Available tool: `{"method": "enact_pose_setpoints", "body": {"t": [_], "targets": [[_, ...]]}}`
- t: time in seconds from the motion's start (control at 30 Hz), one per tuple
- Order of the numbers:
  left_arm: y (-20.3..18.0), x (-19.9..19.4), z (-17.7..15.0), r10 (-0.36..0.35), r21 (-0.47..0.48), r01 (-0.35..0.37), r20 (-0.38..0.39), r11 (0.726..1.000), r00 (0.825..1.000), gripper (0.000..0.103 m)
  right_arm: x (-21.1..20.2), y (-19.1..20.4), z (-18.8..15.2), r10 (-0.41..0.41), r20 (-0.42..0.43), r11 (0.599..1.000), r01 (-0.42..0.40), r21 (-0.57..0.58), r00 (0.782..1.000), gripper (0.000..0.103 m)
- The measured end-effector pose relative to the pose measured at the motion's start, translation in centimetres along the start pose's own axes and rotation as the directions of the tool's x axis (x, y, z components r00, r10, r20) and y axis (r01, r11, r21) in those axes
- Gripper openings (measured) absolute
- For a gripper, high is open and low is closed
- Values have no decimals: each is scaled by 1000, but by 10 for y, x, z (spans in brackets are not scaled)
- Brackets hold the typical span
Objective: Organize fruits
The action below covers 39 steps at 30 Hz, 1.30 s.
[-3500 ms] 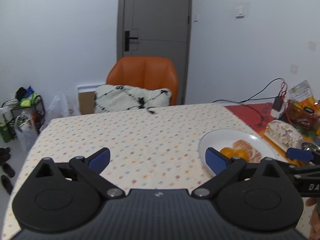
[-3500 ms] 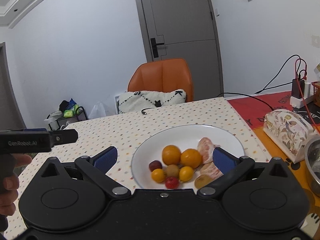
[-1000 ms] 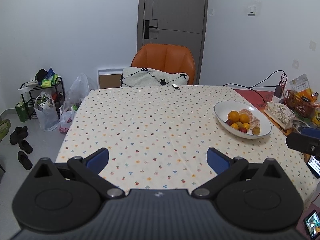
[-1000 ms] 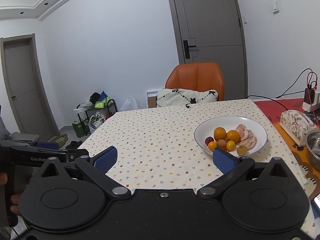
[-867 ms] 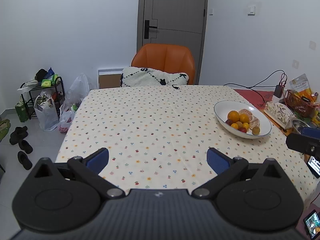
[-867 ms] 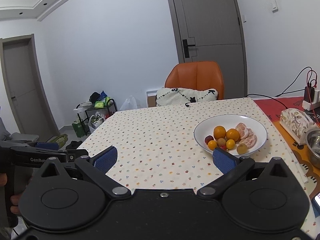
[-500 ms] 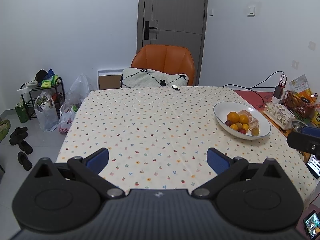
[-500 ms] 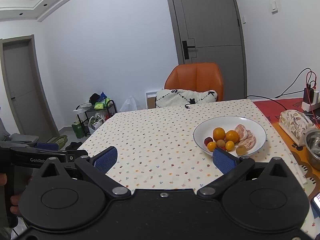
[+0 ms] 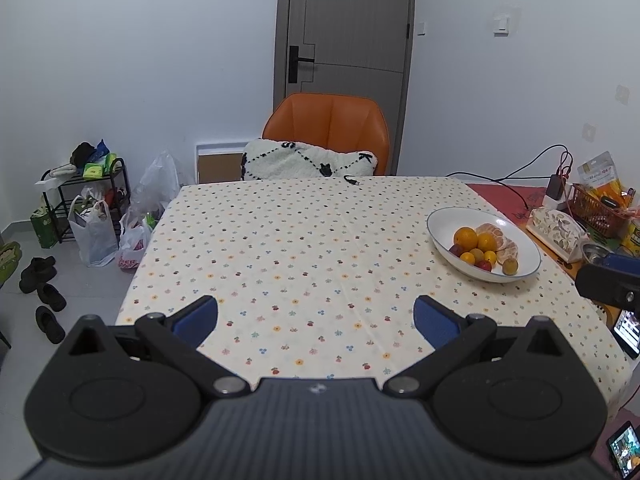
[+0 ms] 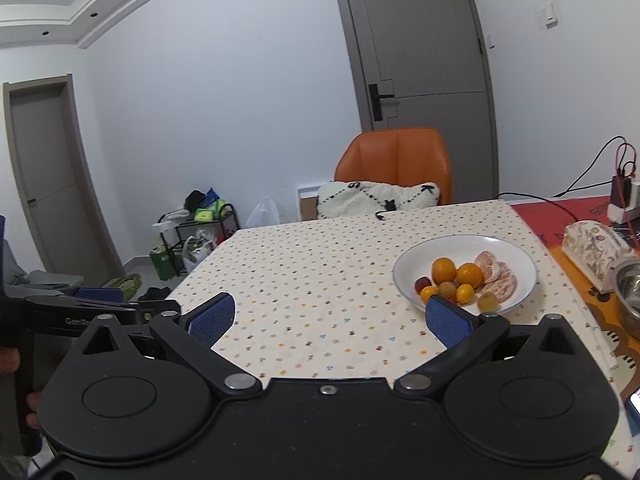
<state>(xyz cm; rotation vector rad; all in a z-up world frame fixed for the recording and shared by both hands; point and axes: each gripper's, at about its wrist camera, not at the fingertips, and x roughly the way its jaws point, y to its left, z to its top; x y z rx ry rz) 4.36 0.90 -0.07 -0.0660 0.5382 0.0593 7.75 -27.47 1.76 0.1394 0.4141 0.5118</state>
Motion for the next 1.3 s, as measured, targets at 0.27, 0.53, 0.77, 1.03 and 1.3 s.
{"method": "enact_pose_setpoints", "body": {"t": [0.27, 0.53, 0.77, 1.03, 1.3], "targets": [[2, 0, 1, -2, -2, 2, 0, 1000, 1000, 103, 0, 2, 1, 3, 0, 1000, -3, -7, 1000, 103], [2, 0, 1, -3, -3, 3, 1, 1000, 1000, 103, 1, 4, 0, -5, -1, 1000, 5, -23, 1000, 103], [3, 0, 1, -4, -2, 4, 0, 1000, 1000, 103, 0, 5, 0, -4, 2, 1000, 4, -22, 1000, 103], [2, 1, 0, -6, -2, 6, 0, 1000, 1000, 103, 0, 4, 0, -6, -3, 1000, 6, -19, 1000, 103], [-6, 1, -4, -24, 10, 24, 2, 1000, 1000, 103, 1, 3, 0, -10, -5, 1000, 10, -15, 1000, 103]]}}
